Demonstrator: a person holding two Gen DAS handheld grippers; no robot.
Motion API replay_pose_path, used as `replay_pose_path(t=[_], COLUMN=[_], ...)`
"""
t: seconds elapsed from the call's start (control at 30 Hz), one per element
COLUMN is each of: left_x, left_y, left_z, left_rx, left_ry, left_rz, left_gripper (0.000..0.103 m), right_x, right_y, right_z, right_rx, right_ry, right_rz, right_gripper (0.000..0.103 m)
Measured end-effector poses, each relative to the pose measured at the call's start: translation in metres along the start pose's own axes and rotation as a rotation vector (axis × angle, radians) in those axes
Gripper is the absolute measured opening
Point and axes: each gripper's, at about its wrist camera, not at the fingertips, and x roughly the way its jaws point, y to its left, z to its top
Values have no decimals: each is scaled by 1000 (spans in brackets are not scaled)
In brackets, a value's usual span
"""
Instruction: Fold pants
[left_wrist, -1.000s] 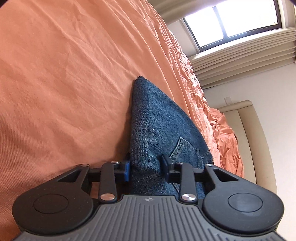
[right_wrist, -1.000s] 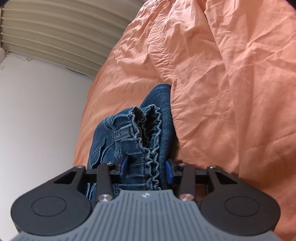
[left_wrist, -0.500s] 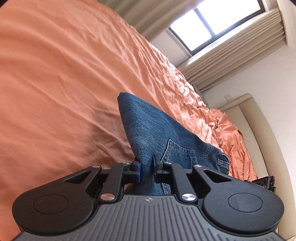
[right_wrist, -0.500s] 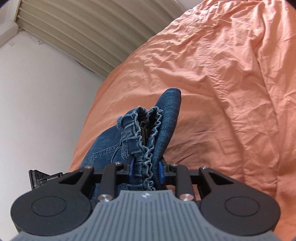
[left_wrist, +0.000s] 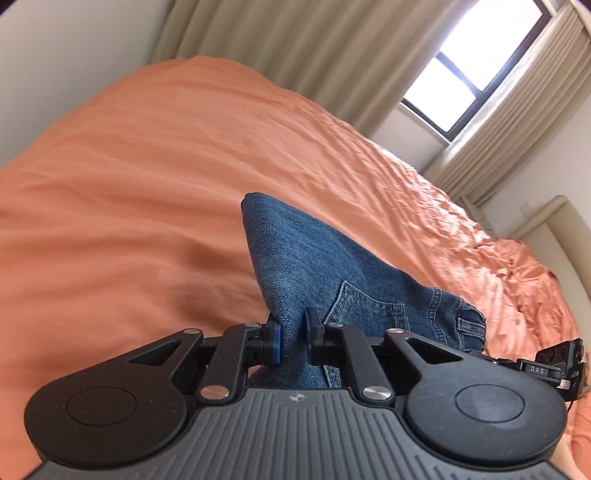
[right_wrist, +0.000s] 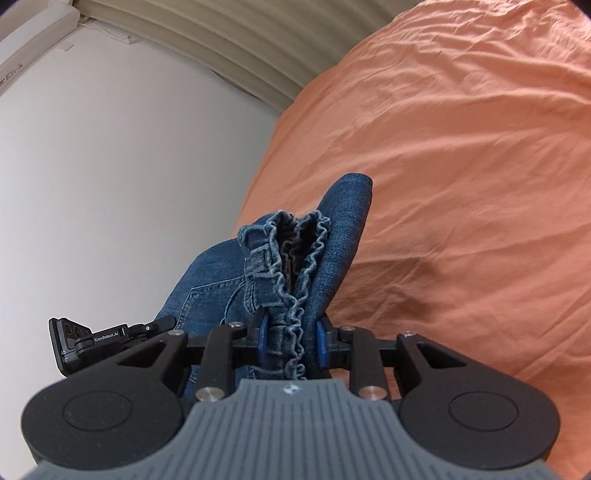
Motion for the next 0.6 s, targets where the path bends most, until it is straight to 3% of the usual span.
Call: replay_pose_path(t=[0.2, 0.43, 0.57, 0.6], left_x=[31, 85, 102, 104], left_y=[46, 89, 100, 102], left_z=[0, -13, -20, -22], left_rx=[-30, -21, -3, -5], left_ry=[37, 112, 145, 147], left_rz=[29, 60, 56, 56], left_gripper=[12, 14, 21, 27], right_x=[57, 79, 88, 90], right_y=[-16, -66, -78, -81], right_z=[-8, -16, -23, -24], right_rx=[19, 100, 112, 119], right_ry=[59, 85, 70, 65], right_rz=[-32, -71, -93, -93], right_gripper=[21, 21, 24, 25])
